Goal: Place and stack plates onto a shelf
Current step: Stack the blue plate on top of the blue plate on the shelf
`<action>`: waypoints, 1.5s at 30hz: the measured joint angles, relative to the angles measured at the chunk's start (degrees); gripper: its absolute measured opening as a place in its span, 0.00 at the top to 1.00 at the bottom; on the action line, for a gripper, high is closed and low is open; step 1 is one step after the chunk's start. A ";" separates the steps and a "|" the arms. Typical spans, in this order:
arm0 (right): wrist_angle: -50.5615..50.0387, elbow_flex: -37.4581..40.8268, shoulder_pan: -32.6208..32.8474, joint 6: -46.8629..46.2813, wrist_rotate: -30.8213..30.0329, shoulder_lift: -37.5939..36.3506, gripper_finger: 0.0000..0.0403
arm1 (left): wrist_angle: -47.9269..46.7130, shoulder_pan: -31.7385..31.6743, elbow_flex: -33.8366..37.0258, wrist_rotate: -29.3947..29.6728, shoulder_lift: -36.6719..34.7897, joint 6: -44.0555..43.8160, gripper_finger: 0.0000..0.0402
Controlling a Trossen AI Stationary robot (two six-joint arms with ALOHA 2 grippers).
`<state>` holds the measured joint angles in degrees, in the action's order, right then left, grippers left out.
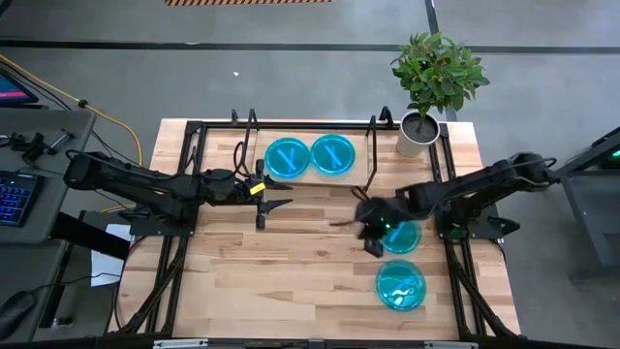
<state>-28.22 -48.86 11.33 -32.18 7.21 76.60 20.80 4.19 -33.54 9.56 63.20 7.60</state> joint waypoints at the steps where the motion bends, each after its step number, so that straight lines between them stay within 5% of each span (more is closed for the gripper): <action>1: -4.70 0.00 1.00 -3.80 -0.06 0.00 1.00 | 0.00 0.00 0.00 0.00 0.00 0.01 0.66; 8: -26.71 2.72 6.74 -27.20 -5.10 0.00 1.00 | 0.00 -0.02 -0.02 0.00 0.00 -0.02 0.66; 15: -33.85 8.66 7.06 -41.16 -4.29 -0.15 1.00 | 0.02 -0.02 -0.02 0.00 0.00 0.00 0.66; 20: -33.84 13.28 6.64 -43.97 -3.16 -0.11 1.00 | 0.00 -0.02 -0.02 0.00 0.00 0.00 0.66; 34: -33.62 13.29 1.51 -46.30 -19.06 -0.11 1.00 | 0.09 -0.02 -0.02 0.02 0.00 0.05 0.66; 45: -33.47 13.38 -4.27 -45.87 -20.05 -0.09 1.00 | 0.04 -0.02 -0.02 0.00 0.00 0.11 0.66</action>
<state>-61.69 -35.48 7.05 -78.05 -12.85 76.51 20.84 4.16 -33.56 9.56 63.20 7.70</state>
